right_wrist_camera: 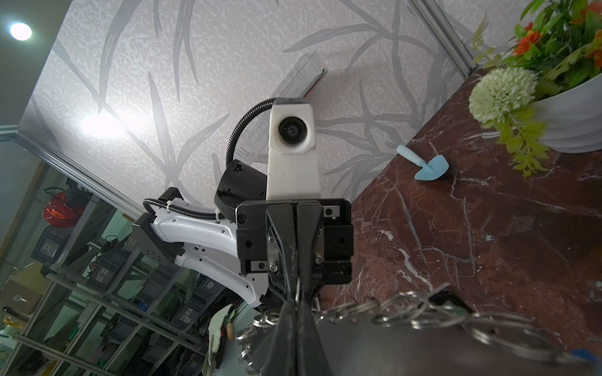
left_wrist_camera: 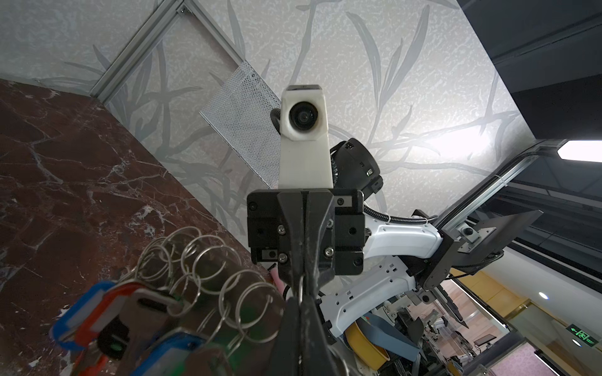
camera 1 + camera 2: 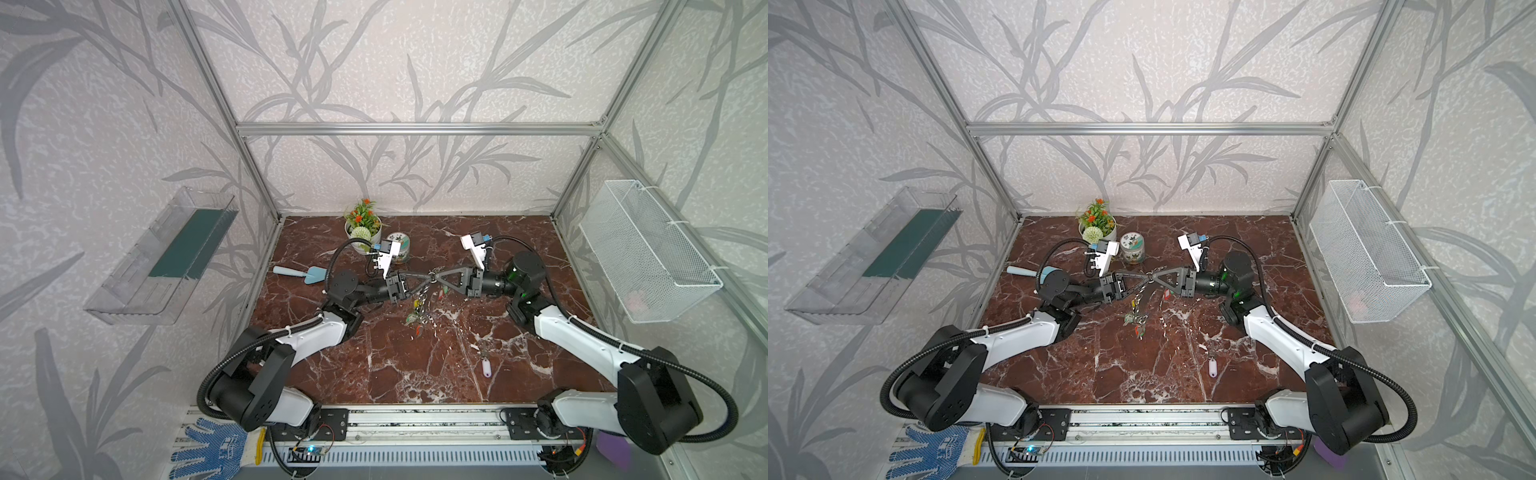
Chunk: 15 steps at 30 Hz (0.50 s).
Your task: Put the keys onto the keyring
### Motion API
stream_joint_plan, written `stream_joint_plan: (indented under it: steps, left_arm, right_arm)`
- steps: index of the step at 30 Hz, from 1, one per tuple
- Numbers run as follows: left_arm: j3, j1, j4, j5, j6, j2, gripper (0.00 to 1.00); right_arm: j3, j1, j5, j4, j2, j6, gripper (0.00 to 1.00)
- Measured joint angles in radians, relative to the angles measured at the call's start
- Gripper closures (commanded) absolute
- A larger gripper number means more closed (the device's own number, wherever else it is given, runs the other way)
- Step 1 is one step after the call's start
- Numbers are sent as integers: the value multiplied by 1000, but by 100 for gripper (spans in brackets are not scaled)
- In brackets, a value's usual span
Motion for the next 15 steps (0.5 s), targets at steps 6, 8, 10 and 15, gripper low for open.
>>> stream_joint_plan:
  steps: [6,8,10,15]
  left_arm:
    - [0,-7,-85,-20,40,-42,100]
    - [0,-14,-149,-41,74,-78,100]
    - [0,-24,-225,-69,115,-117,100]
    - [-4,-66,-386,-156,225,-204,100]
  right_arm:
    - [0,-1,-6,-2,1,-1,100]
    - [0,-1,-6,-6,0,-4,91]
    - [0,-3,-5,-11,-1,-8,81]
    - [3,-26,31,-90,-51,-27,64]
